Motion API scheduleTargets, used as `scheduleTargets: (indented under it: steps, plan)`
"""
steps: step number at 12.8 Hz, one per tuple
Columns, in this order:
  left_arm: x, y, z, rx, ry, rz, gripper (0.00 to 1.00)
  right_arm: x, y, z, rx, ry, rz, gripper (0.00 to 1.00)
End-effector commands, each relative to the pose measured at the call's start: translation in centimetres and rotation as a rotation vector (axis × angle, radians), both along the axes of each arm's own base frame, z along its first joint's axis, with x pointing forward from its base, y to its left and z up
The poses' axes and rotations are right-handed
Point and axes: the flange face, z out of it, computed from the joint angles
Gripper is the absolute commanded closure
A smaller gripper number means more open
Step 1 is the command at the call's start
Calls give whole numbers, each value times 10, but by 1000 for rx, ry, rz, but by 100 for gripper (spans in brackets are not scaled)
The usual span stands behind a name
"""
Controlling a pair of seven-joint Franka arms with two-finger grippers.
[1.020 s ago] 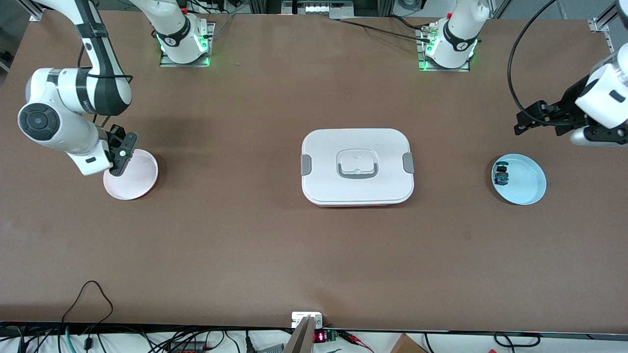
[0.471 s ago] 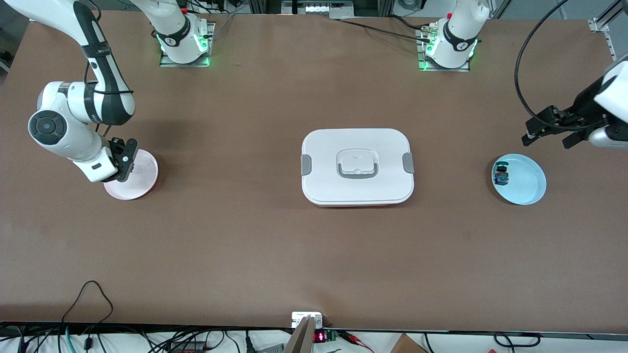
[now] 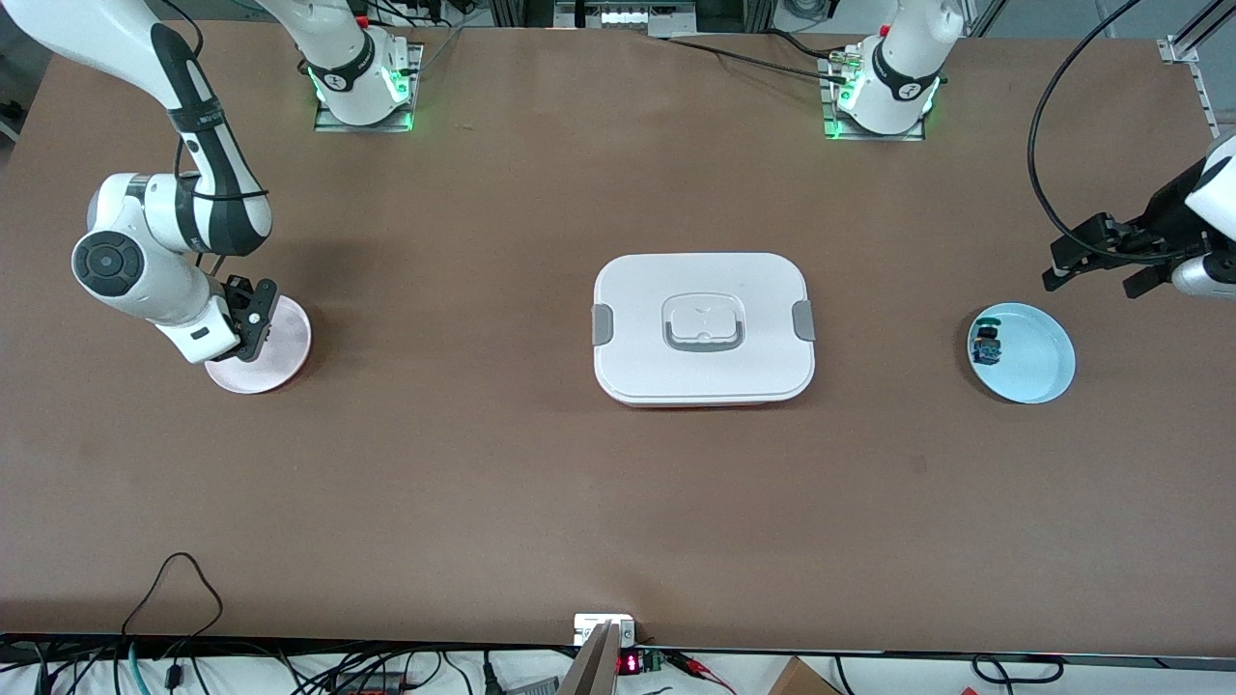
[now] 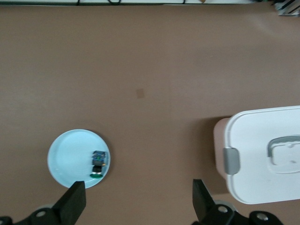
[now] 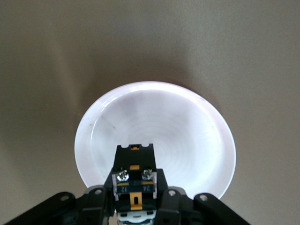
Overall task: Transfer orange switch to right arm and place
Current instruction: 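Carry the orange switch with the right gripper over the white plate, then lower the orange switch onto the white plate and open the right gripper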
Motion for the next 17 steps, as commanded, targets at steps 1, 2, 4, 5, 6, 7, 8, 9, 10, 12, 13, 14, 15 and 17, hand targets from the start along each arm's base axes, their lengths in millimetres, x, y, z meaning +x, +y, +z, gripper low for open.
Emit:
scheduleTargets:
  steps: [1, 2, 4, 5, 6, 7, 8, 9, 10, 12, 13, 14, 15, 17]
  plan:
    - [2, -2, 2, 44, 35, -37, 0, 1, -14, -9, -12, -32, 58, 93]
    - [3, -6, 5, 47, 30, -40, 0, 1, -14, -14, -11, -33, 62, 93]
    - [2, 4, 7, 30, 51, -18, 0, 3, -13, -21, -8, -44, 68, 93]
    - [3, 13, 15, 25, 34, -1, 0, 3, -13, -26, -5, -48, 71, 93]
    - [3, 23, 23, 26, 18, 16, 0, 0, -12, -30, -1, -51, 74, 93]
    - [2, 29, 31, 27, 5, 26, 0, -2, -11, -33, 2, -60, 76, 93]
    - [1, 33, 38, 29, -7, 34, 0, -4, -15, -40, 6, -59, 74, 93]
    - [1, 39, 41, 30, -14, 40, 0, -4, -16, -44, 4, -63, 81, 93]
    - [1, 42, 40, 31, -12, 40, 0, -4, -17, -46, 0, -64, 88, 93]
    - [2, 41, 40, 35, -13, 40, 0, -8, -21, -50, -1, -57, 82, 93]
    - [2, 41, 39, 44, -9, 40, 0, -10, -24, -52, 0, -54, 77, 93]
    - [5, 41, 33, 52, -1, 39, 0, -10, -25, -53, 0, -52, 76, 93]
    - [8, 42, 30, 61, 6, 39, 0, -11, -26, -52, 1, -52, 76, 90]
    - [8, 42, 30, 121, 9, 30, 0, -10, -26, -44, -2, -54, 55, 0]
